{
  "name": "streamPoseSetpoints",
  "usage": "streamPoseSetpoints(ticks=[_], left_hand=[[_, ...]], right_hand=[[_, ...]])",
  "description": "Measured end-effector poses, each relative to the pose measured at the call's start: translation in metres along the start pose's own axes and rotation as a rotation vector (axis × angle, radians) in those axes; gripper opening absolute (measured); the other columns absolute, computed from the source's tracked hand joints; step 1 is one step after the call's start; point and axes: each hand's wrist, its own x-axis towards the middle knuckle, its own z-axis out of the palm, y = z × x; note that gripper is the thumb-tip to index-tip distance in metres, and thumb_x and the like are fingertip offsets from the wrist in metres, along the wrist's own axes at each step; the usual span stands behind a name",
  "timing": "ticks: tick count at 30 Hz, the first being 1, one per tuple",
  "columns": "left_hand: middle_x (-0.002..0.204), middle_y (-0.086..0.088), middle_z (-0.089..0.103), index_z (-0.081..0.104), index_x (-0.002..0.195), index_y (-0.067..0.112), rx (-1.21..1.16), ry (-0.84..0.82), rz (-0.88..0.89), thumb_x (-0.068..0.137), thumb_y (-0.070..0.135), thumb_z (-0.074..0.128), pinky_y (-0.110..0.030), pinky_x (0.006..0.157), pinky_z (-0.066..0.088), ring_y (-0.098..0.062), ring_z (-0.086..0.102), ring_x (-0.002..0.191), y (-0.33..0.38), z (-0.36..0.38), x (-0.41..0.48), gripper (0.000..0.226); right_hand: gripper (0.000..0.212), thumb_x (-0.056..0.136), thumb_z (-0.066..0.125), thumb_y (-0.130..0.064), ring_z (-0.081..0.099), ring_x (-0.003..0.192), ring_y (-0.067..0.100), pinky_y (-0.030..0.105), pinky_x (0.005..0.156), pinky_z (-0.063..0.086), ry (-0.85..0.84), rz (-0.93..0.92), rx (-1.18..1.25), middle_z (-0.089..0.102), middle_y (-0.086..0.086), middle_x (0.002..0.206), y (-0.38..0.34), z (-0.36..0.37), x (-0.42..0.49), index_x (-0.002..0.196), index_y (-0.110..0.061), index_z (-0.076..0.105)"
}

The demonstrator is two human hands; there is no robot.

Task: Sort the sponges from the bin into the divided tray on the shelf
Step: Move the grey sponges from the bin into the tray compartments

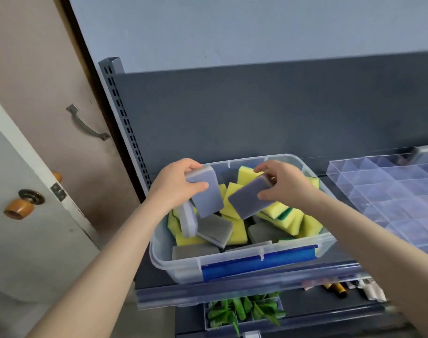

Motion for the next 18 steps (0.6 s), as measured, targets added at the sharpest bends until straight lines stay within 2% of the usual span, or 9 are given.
streamPoseSetpoints(ticks=[3,7,10,12,16,18], left_hand=[[0.111,0.011,0.064,0.062,0.107,0.028,-0.051,-0.016,0.036,0.071,0.029,0.077,-0.040,0.092,0.048,-0.008,0.058,0.107,0.009,0.002,0.006,0.039],[0.109,0.009,0.065,0.063,0.107,0.024,-0.059,-0.049,0.083,0.071,0.026,0.079,-0.038,0.091,0.048,-0.010,0.059,0.105,0.023,0.011,0.013,0.039],[0.106,0.010,0.065,0.063,0.108,0.024,-0.072,-0.064,0.124,0.072,0.026,0.078,-0.035,0.087,0.049,-0.009,0.059,0.101,0.040,0.020,0.016,0.039],[0.103,0.015,0.064,0.063,0.106,0.028,-0.079,-0.062,0.151,0.072,0.027,0.076,-0.033,0.085,0.049,-0.006,0.058,0.099,0.053,0.025,0.019,0.037],[0.101,0.017,0.063,0.062,0.105,0.030,-0.088,-0.048,0.233,0.074,0.028,0.073,-0.031,0.080,0.050,-0.004,0.058,0.097,0.087,0.029,0.027,0.034],[0.101,0.018,0.062,0.062,0.105,0.032,-0.061,-0.022,0.285,0.073,0.029,0.073,-0.028,0.074,0.048,-0.004,0.058,0.095,0.106,0.026,0.034,0.034]], right_hand=[[0.049,0.066,0.073,-0.012,0.054,0.068,0.008,0.015,0.051,0.036,0.047,0.001,0.017,0.060,-0.009,0.083,0.002,-0.008,-0.003,0.112,-0.021,0.059],[0.048,0.066,0.074,-0.015,0.057,0.075,0.013,0.025,0.062,0.047,0.095,0.027,0.012,0.064,-0.004,0.091,0.009,-0.020,-0.012,0.112,-0.022,0.061],[0.046,0.065,0.075,-0.016,0.052,0.066,0.003,0.017,0.058,0.041,0.151,0.049,0.028,0.061,-0.007,0.084,0.016,-0.033,-0.020,0.108,-0.024,0.062],[0.045,0.064,0.076,-0.018,0.052,0.066,0.001,0.014,0.057,0.038,0.183,0.066,0.032,0.060,-0.010,0.082,0.022,-0.045,-0.026,0.107,-0.025,0.062],[0.042,0.068,0.076,-0.021,0.061,0.079,0.010,0.025,0.070,0.052,0.225,0.078,0.062,0.064,-0.010,0.088,0.033,-0.074,-0.039,0.107,-0.026,0.063],[0.042,0.068,0.076,-0.018,0.063,0.084,0.012,0.029,0.075,0.055,0.260,0.080,0.117,0.065,-0.009,0.090,0.039,-0.090,-0.044,0.107,-0.025,0.064]])
